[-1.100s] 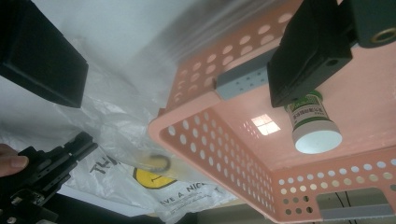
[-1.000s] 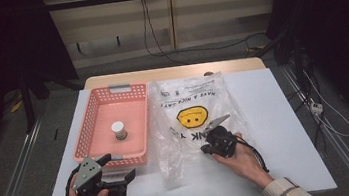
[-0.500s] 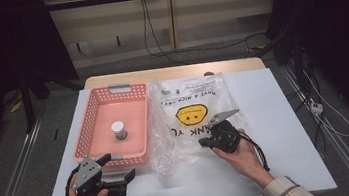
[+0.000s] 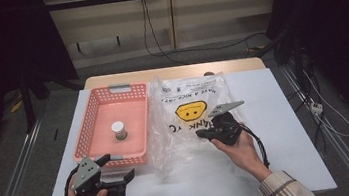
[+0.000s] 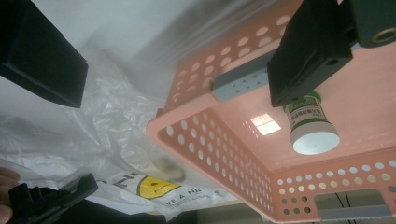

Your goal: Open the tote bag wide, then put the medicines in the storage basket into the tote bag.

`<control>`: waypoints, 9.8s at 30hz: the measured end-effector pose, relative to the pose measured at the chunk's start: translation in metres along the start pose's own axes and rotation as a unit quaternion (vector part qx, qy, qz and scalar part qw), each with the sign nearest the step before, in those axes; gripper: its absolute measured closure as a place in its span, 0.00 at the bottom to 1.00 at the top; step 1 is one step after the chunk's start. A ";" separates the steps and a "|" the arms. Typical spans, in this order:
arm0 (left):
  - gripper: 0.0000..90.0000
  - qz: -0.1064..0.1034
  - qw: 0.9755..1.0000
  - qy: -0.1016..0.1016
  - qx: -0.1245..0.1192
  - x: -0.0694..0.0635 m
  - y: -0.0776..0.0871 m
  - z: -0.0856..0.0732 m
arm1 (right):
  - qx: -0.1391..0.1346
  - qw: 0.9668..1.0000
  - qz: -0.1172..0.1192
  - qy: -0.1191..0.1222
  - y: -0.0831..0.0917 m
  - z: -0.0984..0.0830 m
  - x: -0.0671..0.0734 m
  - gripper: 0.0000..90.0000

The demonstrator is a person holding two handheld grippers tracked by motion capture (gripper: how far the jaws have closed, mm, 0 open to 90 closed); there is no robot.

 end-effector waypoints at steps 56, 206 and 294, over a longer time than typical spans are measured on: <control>0.06 0.000 1.000 0.000 0.000 -0.001 -0.001 0.001 | 0.158 0.982 -0.036 0.098 -0.036 -0.034 0.015 1.00; 0.57 -0.108 0.987 -0.100 0.059 -0.043 -0.047 0.119 | -0.054 0.997 0.034 0.051 0.036 0.022 0.003 1.00; 0.23 -0.116 0.984 -0.108 0.078 -0.067 -0.088 0.082 | -0.006 0.999 0.042 0.027 0.023 -0.014 -0.011 1.00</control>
Point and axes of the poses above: each handheld gripper's, and its own axes: y roughly backward along the jaws, z roughly out of its top, x roughly to its left, the point moved 4 cm from there along -y, roughly forward along the jaws, and after that the axes turned 9 degrees about x, right-handed, at the moved point
